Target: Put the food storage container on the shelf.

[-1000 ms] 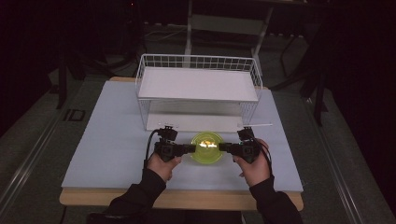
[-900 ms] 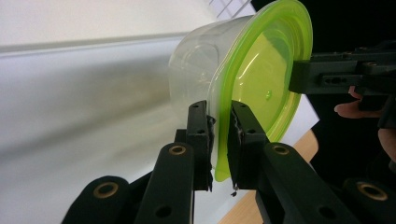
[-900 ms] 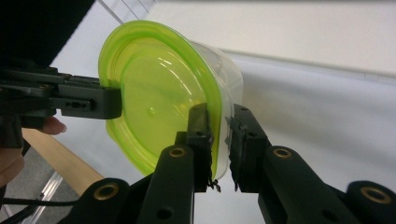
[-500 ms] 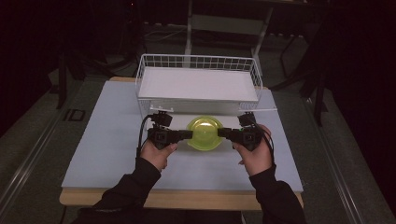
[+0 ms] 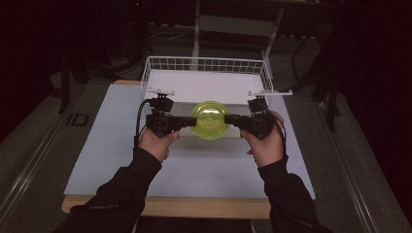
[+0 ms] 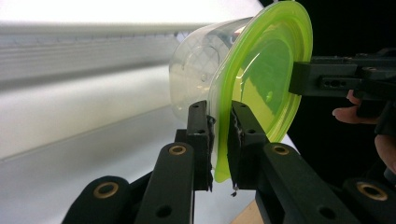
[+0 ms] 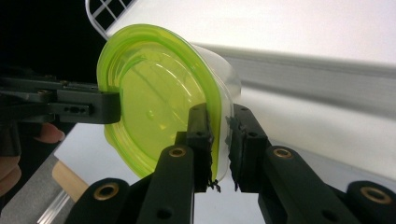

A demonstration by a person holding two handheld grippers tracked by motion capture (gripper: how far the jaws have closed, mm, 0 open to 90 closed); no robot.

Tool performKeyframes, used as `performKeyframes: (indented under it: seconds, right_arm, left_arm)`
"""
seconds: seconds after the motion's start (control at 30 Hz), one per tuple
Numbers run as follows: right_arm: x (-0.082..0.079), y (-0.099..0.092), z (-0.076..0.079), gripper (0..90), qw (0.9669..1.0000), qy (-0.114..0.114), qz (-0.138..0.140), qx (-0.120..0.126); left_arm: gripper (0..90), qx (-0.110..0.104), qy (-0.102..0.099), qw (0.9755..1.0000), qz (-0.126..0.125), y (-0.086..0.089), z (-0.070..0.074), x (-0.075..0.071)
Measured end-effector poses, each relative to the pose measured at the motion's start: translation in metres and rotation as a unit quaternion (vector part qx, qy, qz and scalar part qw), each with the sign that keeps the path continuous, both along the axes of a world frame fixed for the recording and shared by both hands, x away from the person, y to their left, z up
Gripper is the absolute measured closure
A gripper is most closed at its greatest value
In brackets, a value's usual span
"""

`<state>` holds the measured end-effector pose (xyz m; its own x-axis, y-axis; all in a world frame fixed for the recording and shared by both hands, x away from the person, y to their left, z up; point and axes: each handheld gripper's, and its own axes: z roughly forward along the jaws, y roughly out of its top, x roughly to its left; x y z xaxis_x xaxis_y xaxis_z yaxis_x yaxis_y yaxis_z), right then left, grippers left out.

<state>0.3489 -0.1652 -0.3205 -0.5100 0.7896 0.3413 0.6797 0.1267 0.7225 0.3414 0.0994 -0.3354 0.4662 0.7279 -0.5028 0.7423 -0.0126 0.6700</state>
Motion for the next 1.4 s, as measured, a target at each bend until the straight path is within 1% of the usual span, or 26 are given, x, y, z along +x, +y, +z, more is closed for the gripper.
performKeyframes:
  seconds: [0.1, 0.13, 0.17, 0.2, 0.27, 0.4, 0.43, 0.47, 0.5, 0.6, 0.7, 0.77, 0.8, 0.83, 0.9, 0.97, 1.07, 1.13, 1.17, 1.2, 1.23, 1.27, 1.3, 1.33, 1.37, 1.4]
  right_arm:
    - [0.008, 0.004, 0.009, 79.3, 1.0000, -0.003, -0.003, -0.002]
    - [0.014, 0.006, 0.014, 79.3, 1.0000, -0.004, -0.006, 0.000]
    - [0.014, 0.006, 0.014, 79.3, 1.0000, -0.004, -0.006, 0.000]
    - [0.021, 0.007, 0.018, 79.3, 0.9999, -0.003, -0.011, 0.004]
    - [0.024, 0.007, 0.020, 79.3, 0.9999, -0.003, -0.012, 0.004]
    - [0.042, 0.011, 0.027, 79.3, 0.9996, 0.004, -0.026, 0.007]
    - [0.042, 0.011, 0.027, 79.3, 0.9996, 0.004, -0.026, 0.007]
    - [0.048, 0.013, 0.030, 79.2, 0.9995, 0.004, -0.031, 0.000]
    - [0.048, 0.013, 0.030, 79.2, 0.9995, 0.004, -0.031, 0.000]
    - [0.058, 0.014, 0.033, 79.2, 0.9993, 0.010, -0.037, -0.003]
    - [0.066, 0.016, 0.033, 79.2, 0.9990, 0.013, -0.043, -0.006]
    - [0.071, 0.016, 0.033, 79.2, 0.9987, 0.019, -0.046, -0.005]
    - [0.073, 0.016, 0.032, 79.2, 0.9987, 0.022, -0.046, -0.005]
    - [0.076, 0.017, 0.031, 79.2, 0.9984, 0.028, -0.048, -0.003]
    - [0.078, 0.018, 0.031, 79.2, 0.9984, 0.030, -0.048, -0.002]
    - [0.079, 0.019, 0.032, 79.2, 0.9983, 0.027, -0.051, -0.008]
    - [0.083, 0.018, 0.032, 79.2, 0.9981, 0.033, -0.052, -0.003]
    - [0.087, 0.017, 0.032, 79.1, 0.9978, 0.043, -0.051, 0.001]
    - [0.088, 0.018, 0.033, 79.0, 0.9977, 0.044, -0.052, 0.001]
    - [0.090, 0.018, 0.033, 78.8, 0.9976, 0.045, -0.052, 0.001]
    - [0.092, 0.018, 0.032, 78.3, 0.9975, 0.049, -0.051, 0.005]
    - [0.094, 0.017, 0.031, 76.0, 0.9972, 0.053, -0.051, 0.011]
    - [0.097, 0.017, 0.030, 73.5, 0.9968, 0.058, -0.055, 0.008]
    - [0.098, 0.018, 0.029, 72.6, 0.9964, 0.059, -0.061, 0.009]
    - [0.100, 0.019, 0.029, 72.2, 0.9962, 0.062, -0.060, 0.012]
    - [0.100, 0.021, 0.029, 72.0, 0.9963, 0.061, -0.060, 0.008]
  left_arm:
    - [81.3, -0.001, 0.002, 1.0000, 0.005, 0.002, 0.009, 0.009]
    - [81.2, 0.001, -0.002, 1.0000, 0.007, 0.003, 0.012, 0.012]
    - [81.2, 0.001, -0.002, 0.9999, 0.011, 0.003, 0.014, 0.015]
    - [81.2, 0.001, 0.001, 0.9999, 0.010, 0.004, 0.016, 0.019]
    - [81.1, 0.005, -0.004, 0.9998, 0.017, 0.003, 0.020, 0.025]
    - [80.9, 0.006, -0.004, 0.9996, 0.028, 0.003, 0.026, 0.039]
    - [80.9, 0.007, -0.002, 0.9995, 0.029, 0.003, 0.027, 0.043]
    - [80.8, 0.010, -0.003, 0.9995, 0.031, 0.003, 0.028, 0.046]
    - [80.8, 0.012, -0.002, 0.9993, 0.034, 0.002, 0.029, 0.049]
    - [80.8, 0.014, 0.006, 0.9992, 0.037, 0.001, 0.032, 0.059]
    - [80.7, 0.021, 0.006, 0.9990, 0.040, 0.000, 0.032, 0.067]
    - [80.7, 0.020, 0.013, 0.9989, 0.042, 0.000, 0.031, 0.071]
    - [80.7, 0.022, 0.010, 0.9987, 0.045, 0.000, 0.031, 0.072]
    - [80.7, 0.020, 0.013, 0.9987, 0.046, 0.000, 0.031, 0.073]
    - [80.6, 0.019, 0.014, 0.9987, 0.045, 0.001, 0.029, 0.077]
    - [80.6, 0.013, 0.019, 0.9988, 0.043, 0.003, 0.028, 0.081]
    - [80.5, 0.008, 0.021, 0.9991, 0.037, 0.004, 0.028, 0.086]
    - [79.9, 0.013, 0.014, 0.9991, 0.038, 0.003, 0.029, 0.088]
    - [78.9, 0.015, 0.012, 0.9990, 0.040, 0.003, 0.029, 0.088]
    - [77.7, 0.011, 0.010, 0.9991, 0.040, 0.004, 0.029, 0.089]
    - [73.4, 0.010, 0.009, 0.9991, 0.040, 0.003, 0.029, 0.090]
    - [73.4, 0.008, 0.011, 0.9992, 0.038, 0.003, 0.030, 0.091]
    - [73.3, 0.010, 0.009, 0.9992, 0.037, 0.002, 0.031, 0.092]
    - [69.9, 0.017, 0.008, 0.9991, 0.037, 0.001, 0.031, 0.093]
    - [68.7, 0.019, 0.007, 0.9989, 0.042, 0.000, 0.031, 0.094]
    - [67.2, 0.021, 0.009, 0.9987, 0.044, 0.000, 0.031, 0.096]
